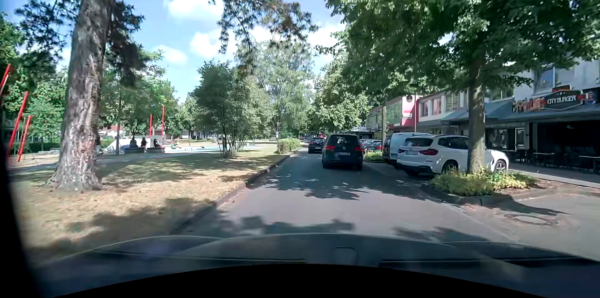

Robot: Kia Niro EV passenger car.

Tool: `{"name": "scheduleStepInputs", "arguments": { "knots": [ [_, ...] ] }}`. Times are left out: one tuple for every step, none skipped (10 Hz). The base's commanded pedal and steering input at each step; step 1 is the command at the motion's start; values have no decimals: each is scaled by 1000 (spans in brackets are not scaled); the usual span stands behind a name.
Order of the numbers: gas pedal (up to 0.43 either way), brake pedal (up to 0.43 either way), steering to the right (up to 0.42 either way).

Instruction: Follow the waypoints while adhering to traffic rules and regulations

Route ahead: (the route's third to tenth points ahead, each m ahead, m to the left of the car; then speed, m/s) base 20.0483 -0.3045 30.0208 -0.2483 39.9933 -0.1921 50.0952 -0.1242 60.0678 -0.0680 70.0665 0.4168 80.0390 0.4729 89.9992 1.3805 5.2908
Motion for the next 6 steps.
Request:
{"name": "scheduleStepInputs", "arguments": {
  "knots": [
    [98,6,2],
    [98,6,2],
    [98,6,2],
    [98,6,2],
    [98,6,2],
    [98,6,2]
  ]
}}
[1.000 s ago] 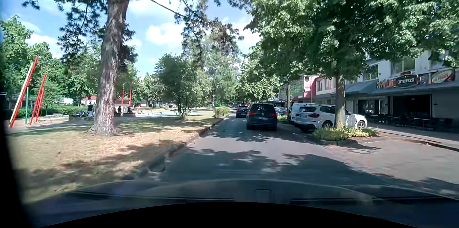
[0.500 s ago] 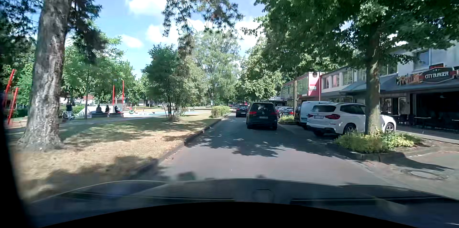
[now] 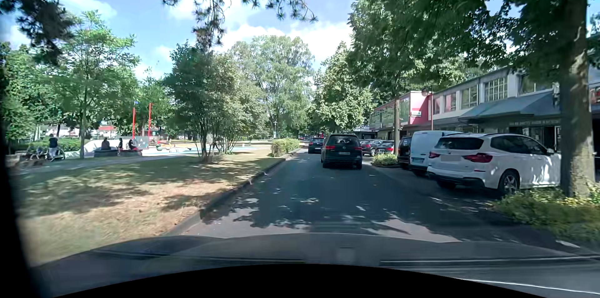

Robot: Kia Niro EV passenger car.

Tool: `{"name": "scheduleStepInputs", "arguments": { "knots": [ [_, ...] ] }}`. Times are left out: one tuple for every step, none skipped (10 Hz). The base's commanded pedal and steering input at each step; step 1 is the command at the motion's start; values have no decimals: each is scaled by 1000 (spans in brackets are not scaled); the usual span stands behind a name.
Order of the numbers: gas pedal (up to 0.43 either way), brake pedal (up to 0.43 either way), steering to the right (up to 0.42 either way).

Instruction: Follow the waypoints while adhering to traffic rules and regulations

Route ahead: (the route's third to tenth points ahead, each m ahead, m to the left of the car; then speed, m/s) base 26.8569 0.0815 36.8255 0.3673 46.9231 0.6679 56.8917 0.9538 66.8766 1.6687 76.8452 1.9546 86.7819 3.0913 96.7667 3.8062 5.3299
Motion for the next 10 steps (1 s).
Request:
{"name": "scheduleStepInputs", "arguments": {
  "knots": [
    [98,6,2],
    [98,6,2],
    [98,6,2],
    [98,6,2],
    [87,6,2],
    [67,6,2],
    [67,6,2],
    [67,6,2],
    [67,6,2],
    [67,6,3]
  ]
}}
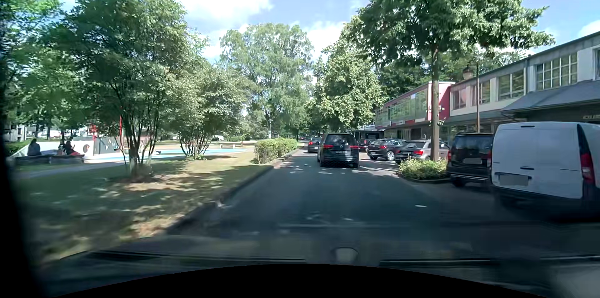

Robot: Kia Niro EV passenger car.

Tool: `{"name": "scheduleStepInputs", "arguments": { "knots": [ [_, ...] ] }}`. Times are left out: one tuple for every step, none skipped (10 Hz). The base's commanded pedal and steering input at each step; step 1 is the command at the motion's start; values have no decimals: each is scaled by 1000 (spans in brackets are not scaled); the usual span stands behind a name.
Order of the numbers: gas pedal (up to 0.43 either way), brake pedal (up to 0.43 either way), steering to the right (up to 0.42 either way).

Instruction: Follow the waypoints while adhering to traffic rules and regulations

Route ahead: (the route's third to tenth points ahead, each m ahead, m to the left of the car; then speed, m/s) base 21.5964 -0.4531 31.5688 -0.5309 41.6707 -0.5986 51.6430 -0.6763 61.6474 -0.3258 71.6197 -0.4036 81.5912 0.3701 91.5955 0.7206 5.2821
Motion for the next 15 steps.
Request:
{"name": "scheduleStepInputs", "arguments": {
  "knots": [
    [67,6,3],
    [67,6,3],
    [67,6,3],
    [67,6,3],
    [79,6,3],
    [98,6,2],
    [98,6,2],
    [98,6,2],
    [110,6,2],
    [110,6,2],
    [110,6,2],
    [110,6,2],
    [110,6,2],
    [110,6,2],
    [110,6,2]
  ]
}}
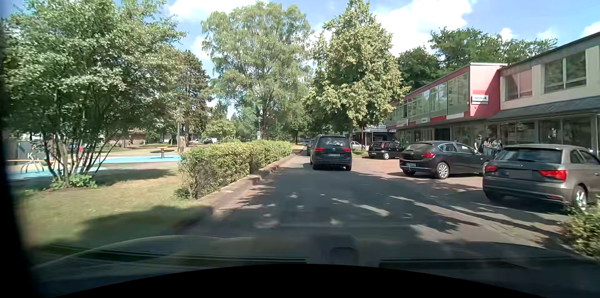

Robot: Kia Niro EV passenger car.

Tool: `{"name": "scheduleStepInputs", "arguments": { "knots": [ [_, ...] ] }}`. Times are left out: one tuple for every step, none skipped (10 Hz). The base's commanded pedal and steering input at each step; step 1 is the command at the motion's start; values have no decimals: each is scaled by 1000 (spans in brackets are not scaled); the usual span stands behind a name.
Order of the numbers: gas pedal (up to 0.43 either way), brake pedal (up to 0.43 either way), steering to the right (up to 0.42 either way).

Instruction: Follow the waypoints while adhering to traffic rules and regulations

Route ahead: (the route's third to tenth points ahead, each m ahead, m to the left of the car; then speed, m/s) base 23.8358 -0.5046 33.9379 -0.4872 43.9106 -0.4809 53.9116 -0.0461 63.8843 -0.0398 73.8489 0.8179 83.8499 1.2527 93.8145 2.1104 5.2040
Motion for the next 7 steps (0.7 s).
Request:
{"name": "scheduleStepInputs", "arguments": {
  "knots": [
    [110,6,1],
    [110,6,1],
    [110,6,0],
    [110,6,0],
    [110,6,0],
    [110,6,1],
    [110,6,0]
  ]
}}
